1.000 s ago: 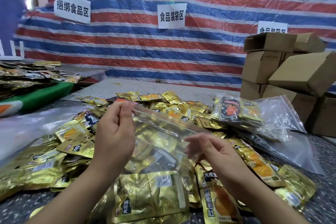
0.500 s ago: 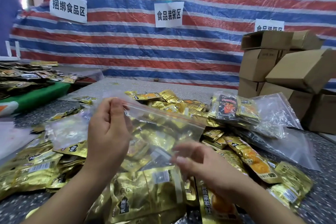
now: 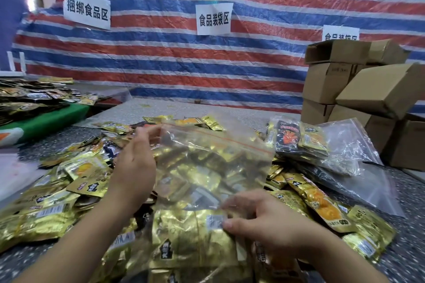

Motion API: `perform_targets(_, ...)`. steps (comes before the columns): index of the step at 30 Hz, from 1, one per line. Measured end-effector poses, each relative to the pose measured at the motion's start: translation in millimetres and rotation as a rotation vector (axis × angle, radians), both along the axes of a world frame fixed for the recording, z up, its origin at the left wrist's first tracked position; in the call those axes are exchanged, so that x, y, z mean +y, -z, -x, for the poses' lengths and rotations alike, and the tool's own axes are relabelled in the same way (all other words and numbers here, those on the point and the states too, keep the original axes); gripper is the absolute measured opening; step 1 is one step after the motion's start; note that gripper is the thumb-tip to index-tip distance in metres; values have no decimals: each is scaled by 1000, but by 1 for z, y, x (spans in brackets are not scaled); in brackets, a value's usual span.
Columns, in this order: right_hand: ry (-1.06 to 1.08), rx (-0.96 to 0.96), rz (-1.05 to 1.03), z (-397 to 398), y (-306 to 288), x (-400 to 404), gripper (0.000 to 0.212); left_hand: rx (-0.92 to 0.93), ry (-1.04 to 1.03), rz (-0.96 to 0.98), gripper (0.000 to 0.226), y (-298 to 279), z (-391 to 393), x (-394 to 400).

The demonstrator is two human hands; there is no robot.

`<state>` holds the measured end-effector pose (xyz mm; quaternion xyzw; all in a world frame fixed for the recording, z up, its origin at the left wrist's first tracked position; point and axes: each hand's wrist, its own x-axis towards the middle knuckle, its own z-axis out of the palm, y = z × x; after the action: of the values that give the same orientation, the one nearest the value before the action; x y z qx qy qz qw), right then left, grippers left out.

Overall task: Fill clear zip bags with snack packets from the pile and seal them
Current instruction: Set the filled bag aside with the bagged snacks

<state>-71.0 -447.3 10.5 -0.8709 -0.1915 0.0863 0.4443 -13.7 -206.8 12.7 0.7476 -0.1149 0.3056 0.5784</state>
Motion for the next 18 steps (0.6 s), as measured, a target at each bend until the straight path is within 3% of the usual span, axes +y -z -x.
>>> perform_targets(3, -70, 125, -195, -2, -1, -12, 9, 139, -33, -545, 30, 12, -9, 6)
perform_targets(6, -102, 155, -331, -5, -5, -20, 11, 194, -35, -1103, 34, 19, -12, 3)
perform_targets(7, -91, 153, -385, -7, -6, -22, 17, 180, -59, -1198, 36, 19, -13, 1)
perform_targets(11, 75, 48, -580, -15, -11, -26, 18, 158, -25, -1145, 42, 21, -15, 3)
perform_targets(18, 596, -21, -1073, -56, -42, -64, 14, 156, -52, -1069, 35, 28, -15, 1)
